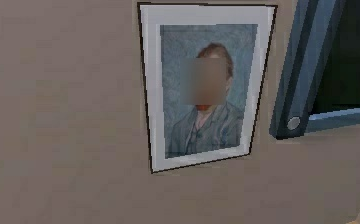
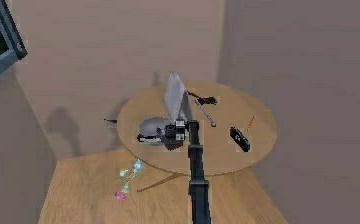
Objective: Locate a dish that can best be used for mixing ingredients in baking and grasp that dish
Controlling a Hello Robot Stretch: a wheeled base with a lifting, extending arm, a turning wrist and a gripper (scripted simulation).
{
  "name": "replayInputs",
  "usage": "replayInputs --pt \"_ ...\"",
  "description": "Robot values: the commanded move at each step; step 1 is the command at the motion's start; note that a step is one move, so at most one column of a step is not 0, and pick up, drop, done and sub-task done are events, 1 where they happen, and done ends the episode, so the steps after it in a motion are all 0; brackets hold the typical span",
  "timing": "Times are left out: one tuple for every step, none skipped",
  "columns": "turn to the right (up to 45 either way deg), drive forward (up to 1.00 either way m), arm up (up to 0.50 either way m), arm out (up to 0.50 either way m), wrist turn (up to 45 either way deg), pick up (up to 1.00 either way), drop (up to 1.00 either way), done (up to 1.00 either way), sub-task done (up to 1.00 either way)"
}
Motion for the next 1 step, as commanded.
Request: replayInputs --pt "0.0 0.00 0.10 0.00 0.0 0.00 0.00 0.00 0.00"
